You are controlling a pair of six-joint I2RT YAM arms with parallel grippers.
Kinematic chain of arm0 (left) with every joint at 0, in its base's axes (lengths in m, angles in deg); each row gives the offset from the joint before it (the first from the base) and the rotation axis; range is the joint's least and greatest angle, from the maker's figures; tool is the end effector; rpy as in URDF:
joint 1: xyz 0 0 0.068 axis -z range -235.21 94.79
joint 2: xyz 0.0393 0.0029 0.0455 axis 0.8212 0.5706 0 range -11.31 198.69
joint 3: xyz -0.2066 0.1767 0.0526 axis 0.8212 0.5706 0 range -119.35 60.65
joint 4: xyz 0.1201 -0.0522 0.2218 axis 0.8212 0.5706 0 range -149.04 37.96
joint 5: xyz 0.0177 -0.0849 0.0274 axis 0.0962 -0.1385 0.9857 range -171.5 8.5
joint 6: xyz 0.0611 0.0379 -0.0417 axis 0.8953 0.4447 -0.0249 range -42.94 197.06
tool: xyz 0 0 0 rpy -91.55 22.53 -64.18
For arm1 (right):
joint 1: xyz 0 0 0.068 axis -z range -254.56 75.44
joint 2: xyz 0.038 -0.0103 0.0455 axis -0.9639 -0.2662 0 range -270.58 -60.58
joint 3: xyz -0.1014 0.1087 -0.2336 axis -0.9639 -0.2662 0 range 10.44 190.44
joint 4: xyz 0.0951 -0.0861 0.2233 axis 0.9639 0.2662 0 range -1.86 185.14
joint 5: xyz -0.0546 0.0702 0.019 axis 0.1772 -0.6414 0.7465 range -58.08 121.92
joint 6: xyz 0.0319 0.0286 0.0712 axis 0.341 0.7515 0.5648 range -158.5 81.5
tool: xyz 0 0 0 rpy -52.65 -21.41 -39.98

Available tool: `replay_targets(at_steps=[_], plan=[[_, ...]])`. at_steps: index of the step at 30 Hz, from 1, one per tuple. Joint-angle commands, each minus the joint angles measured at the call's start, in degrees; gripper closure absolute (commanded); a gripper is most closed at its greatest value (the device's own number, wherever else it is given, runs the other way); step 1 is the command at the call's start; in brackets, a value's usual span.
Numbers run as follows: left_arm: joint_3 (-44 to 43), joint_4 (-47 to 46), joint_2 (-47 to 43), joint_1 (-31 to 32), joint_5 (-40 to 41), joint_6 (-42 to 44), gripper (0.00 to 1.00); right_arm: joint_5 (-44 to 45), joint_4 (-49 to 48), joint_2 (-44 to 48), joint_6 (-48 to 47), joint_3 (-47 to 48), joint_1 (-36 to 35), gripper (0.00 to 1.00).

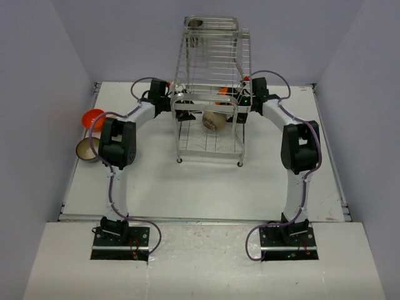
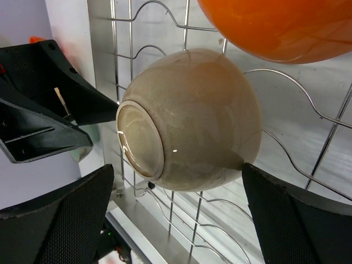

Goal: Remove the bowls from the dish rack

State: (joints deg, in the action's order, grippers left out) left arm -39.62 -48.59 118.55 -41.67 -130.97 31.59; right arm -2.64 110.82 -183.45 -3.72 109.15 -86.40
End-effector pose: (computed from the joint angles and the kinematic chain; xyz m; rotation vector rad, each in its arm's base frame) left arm 0.4964 -0.1762 0.1746 -0.1630 2.4180 -1.4934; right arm 0.4824 0.1431 0.1974 0.1930 2.4757 1.0900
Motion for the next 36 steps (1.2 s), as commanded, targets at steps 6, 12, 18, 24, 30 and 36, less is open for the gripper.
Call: replay_targets(at_steps=[6,12,18,24,30,36], plan=[[0.1,-2.5,0.0,0.3,-2.4,-0.5,0.41,-4.0,-4.3,-1.3,2.1,-1.2,1.0,0.01],[0.5,-3.0,0.2,0.3,-2.4,-0.8,0.41,-4.5,-5.4,-2.0,2.5,-2.0,1.0,0.01],[0.3,-4.2,1.2,0.3,-2.7,-1.7,0.41,-6.7,-7.2,-3.2,2.5,-1.9,1.0,0.01],[-1.7,-5.7,3.6,1.0,-3.6,-2.9,0.4,-7.4,-8.9,-4.0,2.9,-1.3,1.1,0.01],[-4.2,-6.9,6.2,2.1,-4.1,-4.3,0.4,-8.3,-12.1,-4.2,4.2,-2.1,1.1,0.01],[-4.7,-7.1,7.4,2.6,-4.3,-4.4,0.4,-9.2,-18.0,-2.2,4.8,-6.2,1.2,0.01]])
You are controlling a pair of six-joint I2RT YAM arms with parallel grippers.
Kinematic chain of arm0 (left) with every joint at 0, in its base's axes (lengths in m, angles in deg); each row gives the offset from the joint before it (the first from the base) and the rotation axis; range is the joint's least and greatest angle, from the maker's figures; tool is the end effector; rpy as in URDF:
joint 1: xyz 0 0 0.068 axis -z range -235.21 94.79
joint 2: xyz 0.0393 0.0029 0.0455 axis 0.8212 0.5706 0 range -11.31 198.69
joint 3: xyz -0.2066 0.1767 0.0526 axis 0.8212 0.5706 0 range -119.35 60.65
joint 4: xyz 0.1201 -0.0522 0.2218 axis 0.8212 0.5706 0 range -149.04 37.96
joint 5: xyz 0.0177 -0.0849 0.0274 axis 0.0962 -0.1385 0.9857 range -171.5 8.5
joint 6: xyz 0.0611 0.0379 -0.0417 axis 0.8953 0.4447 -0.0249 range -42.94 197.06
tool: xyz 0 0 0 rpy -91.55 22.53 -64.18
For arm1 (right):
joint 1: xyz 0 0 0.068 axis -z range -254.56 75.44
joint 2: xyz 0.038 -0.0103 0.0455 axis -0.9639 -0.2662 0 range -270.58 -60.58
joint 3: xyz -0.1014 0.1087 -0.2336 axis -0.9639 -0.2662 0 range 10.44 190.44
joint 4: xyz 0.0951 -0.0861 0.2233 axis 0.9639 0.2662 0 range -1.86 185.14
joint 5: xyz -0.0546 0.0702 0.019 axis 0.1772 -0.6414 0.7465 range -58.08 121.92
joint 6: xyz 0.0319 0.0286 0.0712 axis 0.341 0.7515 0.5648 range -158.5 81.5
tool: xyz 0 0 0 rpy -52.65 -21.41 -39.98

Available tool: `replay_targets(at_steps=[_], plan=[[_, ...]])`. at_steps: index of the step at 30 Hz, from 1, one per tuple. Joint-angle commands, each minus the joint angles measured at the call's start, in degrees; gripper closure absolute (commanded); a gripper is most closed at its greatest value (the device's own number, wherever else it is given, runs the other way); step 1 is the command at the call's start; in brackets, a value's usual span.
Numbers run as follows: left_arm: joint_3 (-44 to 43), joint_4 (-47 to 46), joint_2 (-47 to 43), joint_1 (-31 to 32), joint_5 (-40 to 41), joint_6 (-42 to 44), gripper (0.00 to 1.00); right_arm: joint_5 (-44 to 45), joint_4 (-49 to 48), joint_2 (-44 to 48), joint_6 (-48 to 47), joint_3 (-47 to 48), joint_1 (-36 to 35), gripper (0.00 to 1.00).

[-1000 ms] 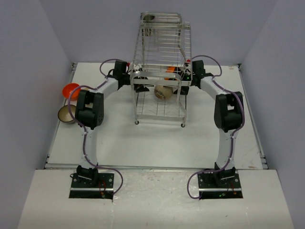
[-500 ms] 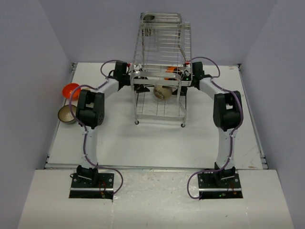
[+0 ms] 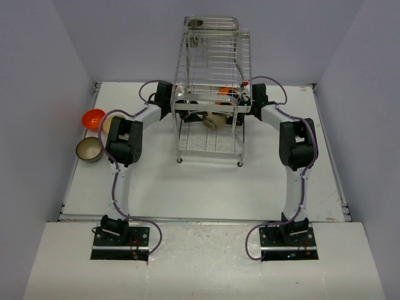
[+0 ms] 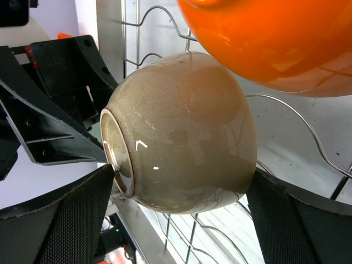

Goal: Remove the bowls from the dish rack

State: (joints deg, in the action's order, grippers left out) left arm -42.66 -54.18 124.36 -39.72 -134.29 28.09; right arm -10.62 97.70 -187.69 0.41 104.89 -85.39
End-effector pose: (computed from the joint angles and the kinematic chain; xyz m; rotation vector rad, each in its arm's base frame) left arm 0.5063 -0.2002 0.1513 -0.1224 2.4059 -1.6007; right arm 0.4932 0.1442 0.1623 0.1792 2.4065 1.2830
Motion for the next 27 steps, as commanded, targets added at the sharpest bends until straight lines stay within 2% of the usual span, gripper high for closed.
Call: replay_targets(at_steps=[1,13,27], plan=[[-1.2,-1.4,1.3,0.8,-1.0,-0.7,0.4,-0.3,-5.3,3.2,0.5,-3.0,0.2,0.01],[-0.3,-1.3,-0.1,0.8,-0.6,-1.0,0.4,0.4,-4.0,9.6,-0.1,-3.0,0.1,0.01],[-0.3,-1.4,-0.2,0.8,-1.4,-1.4,0.4,-2.2,-4.6,10.3,1.3,-4.5,-0.2,0.03]])
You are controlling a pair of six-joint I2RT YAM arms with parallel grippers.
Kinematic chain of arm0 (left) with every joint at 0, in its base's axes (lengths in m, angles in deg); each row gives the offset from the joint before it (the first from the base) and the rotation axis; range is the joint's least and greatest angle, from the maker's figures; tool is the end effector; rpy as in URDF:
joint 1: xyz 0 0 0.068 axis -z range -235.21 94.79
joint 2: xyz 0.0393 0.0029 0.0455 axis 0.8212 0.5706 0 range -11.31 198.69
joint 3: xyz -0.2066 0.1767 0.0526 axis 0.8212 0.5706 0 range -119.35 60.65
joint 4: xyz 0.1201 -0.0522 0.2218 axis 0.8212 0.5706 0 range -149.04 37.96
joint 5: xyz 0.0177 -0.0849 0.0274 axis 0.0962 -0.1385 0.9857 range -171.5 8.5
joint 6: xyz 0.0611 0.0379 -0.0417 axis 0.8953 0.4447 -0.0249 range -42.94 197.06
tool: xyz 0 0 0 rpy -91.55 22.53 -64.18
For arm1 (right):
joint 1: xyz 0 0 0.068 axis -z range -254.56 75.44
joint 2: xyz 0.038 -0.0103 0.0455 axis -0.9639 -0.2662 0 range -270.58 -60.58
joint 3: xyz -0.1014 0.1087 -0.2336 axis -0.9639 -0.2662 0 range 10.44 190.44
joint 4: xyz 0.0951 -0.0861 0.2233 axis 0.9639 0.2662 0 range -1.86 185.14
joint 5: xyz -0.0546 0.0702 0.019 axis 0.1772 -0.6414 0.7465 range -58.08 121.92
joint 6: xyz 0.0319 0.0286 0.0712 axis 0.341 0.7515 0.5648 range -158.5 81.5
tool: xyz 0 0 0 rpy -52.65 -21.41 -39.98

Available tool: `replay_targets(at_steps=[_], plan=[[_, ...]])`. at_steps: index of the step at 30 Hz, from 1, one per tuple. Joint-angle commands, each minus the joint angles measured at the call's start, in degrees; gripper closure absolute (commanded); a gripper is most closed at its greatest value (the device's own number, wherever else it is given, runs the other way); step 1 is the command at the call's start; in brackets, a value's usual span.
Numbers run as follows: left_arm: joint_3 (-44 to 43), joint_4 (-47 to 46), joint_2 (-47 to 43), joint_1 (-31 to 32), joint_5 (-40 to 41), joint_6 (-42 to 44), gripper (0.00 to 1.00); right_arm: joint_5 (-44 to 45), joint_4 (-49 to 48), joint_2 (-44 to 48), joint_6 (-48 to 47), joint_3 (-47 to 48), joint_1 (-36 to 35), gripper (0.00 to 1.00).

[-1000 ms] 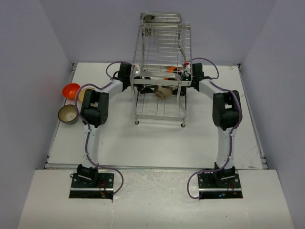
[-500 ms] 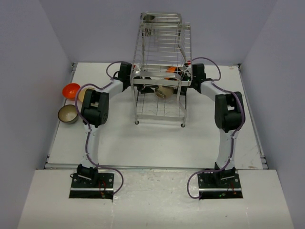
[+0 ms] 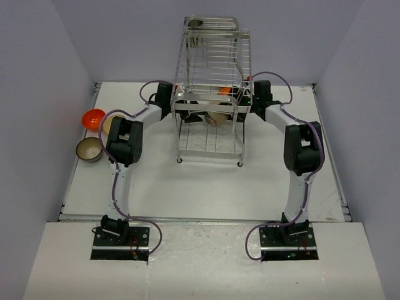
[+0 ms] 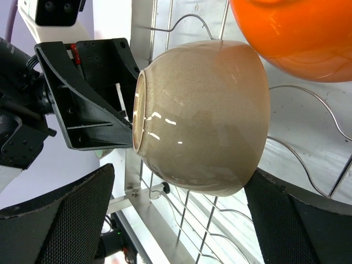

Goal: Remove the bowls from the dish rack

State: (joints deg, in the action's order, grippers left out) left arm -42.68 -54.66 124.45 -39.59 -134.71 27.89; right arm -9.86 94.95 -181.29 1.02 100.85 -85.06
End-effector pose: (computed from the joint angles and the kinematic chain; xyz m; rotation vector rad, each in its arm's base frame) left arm 0.5061 -0.2018 0.1517 -0.1134 2.4015 -1.6114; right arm 0.4803 0.1381 0.1971 0.1527 2.3227 1.2720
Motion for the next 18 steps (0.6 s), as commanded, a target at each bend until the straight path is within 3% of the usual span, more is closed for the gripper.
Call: replay_targets(at_steps=[1,6,12,18], plan=[[-0.2,-0.9,-0.2,0.6,-1.0,-1.2,0.4,-2.9,-2.1,4.5,0.7,-1.4,-0.5,0.04],[-0.6,-1.2,-0.1,0.6,-0.9,-1.7,0.4,-2.3,-3.2,3.5,1.7,-0.7,-0.5,0.08],[-1.0,-1.7,0.2,0.6,-1.3,-2.1,0.4,-1.2,-14.0,5.2,7.4,-4.5,-0.7,0.11],[-1.8,-1.8,0.7,0.6,-1.5,-2.2,0.4,-1.9,-14.3,3.0,8.6,-2.0,-0.8,0.11]])
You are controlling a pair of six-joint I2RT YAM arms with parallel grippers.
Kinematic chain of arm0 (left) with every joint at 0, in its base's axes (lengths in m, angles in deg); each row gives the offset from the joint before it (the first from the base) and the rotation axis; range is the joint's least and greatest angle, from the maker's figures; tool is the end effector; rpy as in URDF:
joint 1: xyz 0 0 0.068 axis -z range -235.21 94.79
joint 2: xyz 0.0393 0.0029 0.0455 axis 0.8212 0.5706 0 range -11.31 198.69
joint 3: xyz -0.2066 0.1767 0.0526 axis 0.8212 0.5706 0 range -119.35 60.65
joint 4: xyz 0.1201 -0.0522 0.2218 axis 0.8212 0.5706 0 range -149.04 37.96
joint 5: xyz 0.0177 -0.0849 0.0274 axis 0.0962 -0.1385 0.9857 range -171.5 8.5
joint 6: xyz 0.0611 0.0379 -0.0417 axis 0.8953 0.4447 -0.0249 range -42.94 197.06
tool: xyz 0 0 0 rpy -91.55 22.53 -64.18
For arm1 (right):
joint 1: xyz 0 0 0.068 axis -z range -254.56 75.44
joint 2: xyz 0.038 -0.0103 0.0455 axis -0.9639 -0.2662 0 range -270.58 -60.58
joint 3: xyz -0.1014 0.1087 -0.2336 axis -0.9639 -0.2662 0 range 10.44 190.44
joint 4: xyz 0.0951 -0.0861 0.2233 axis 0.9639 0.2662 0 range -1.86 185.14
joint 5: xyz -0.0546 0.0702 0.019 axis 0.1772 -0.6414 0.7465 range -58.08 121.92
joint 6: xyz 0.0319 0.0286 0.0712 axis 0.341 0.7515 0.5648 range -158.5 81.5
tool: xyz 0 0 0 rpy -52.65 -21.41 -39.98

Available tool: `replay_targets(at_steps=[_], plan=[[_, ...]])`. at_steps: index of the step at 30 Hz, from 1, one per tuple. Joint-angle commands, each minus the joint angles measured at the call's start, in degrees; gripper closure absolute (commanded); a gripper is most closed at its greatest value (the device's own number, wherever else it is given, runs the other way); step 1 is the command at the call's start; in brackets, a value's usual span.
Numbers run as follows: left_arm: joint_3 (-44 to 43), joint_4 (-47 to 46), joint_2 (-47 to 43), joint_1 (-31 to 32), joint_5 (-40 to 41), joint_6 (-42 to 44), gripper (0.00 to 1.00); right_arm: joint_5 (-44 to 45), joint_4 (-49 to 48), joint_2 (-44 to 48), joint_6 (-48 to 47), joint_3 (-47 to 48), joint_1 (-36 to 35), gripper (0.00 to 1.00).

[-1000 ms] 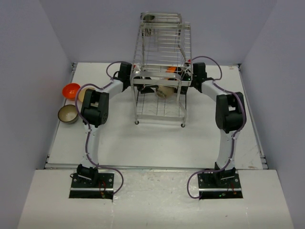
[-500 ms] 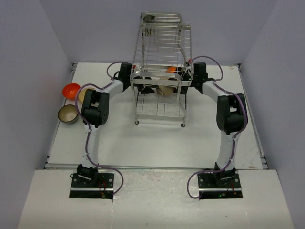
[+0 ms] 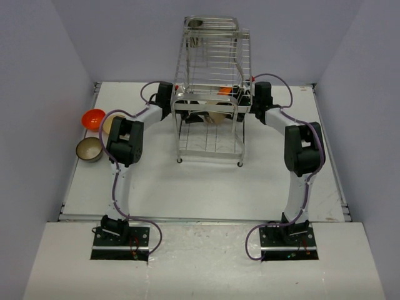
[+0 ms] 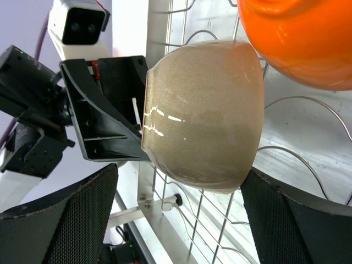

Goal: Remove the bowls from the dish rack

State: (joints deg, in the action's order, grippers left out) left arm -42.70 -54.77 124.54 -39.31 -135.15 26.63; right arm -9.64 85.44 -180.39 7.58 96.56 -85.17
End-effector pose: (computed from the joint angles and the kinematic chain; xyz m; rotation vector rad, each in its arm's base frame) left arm 0.5049 -0.2046 0.1514 -0.1285 2.4103 -1.6315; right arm 0.4798 0.1387 0.1965 0.2208 2.2450 1.3293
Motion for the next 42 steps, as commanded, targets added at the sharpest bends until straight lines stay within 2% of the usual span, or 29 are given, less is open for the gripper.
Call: replay_targets(at_steps=[1,9,20,23,25,29,32,34,35,42], plan=[[-1.9,-1.7,0.7,0.4,-1.1,-1.0,0.4,-2.0,-5.3,2.5,2.5,2.2,-0.7,0.11],[-2.3,-2.8,0.5,0.4,0.1,-0.9,0.41,-2.6,-8.4,0.8,5.2,2.6,-0.6,0.11],[-3.3,-5.9,0.6,0.2,-1.1,-1.8,0.36,-5.5,-11.4,-1.5,7.2,3.0,-0.7,0.14],[-3.3,-5.9,0.8,0.2,-1.2,-1.7,0.36,-5.9,-13.7,-2.5,9.2,2.6,-0.7,0.22],[-3.3,-5.8,0.8,0.1,-1.4,-1.8,0.36,-5.7,-15.5,-3.1,10.6,2.3,-0.6,0.35],[-3.3,-6.1,1.0,0.1,-1.5,-2.0,0.36,-4.0,-18.7,-3.4,13.3,0.8,-0.7,0.36],[-3.3,-6.5,0.9,0.1,-1.5,-2.5,0.36,-3.2,-20.3,-3.9,14.2,1.1,-1.1,0.41],[-3.2,-6.6,1.0,0.1,-1.6,-2.6,0.36,-2.7,-21.4,-4.7,15.3,1.1,-1.3,0.5],[-3.2,-6.6,0.9,0.1,-1.5,-2.6,0.36,-2.4,-23.3,-4.9,15.7,0.9,-1.3,0.51],[-2.6,-7.2,0.7,0.0,-1.5,-2.7,0.36,-1.7,-29.6,-8.2,21.1,1.3,-1.8,0.52]])
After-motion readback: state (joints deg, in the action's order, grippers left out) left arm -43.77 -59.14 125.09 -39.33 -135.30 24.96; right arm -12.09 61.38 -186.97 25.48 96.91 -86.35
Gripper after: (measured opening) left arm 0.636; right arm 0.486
